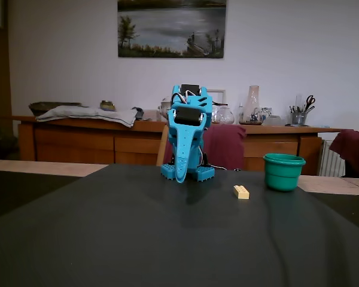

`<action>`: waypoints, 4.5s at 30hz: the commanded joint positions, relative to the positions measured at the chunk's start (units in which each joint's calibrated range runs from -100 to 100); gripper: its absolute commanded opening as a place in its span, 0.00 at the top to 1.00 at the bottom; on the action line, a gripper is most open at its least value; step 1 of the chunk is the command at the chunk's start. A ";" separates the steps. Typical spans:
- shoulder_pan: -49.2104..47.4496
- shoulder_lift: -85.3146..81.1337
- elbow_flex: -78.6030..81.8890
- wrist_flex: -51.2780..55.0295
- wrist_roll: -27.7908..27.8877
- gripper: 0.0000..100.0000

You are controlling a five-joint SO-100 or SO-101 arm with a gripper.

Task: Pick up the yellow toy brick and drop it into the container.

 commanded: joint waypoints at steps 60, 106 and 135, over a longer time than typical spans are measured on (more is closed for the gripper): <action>0.43 -0.35 -0.27 -0.59 0.09 1.00; -15.58 2.01 -31.49 13.71 7.67 1.00; -44.59 38.35 -37.63 24.37 20.16 1.00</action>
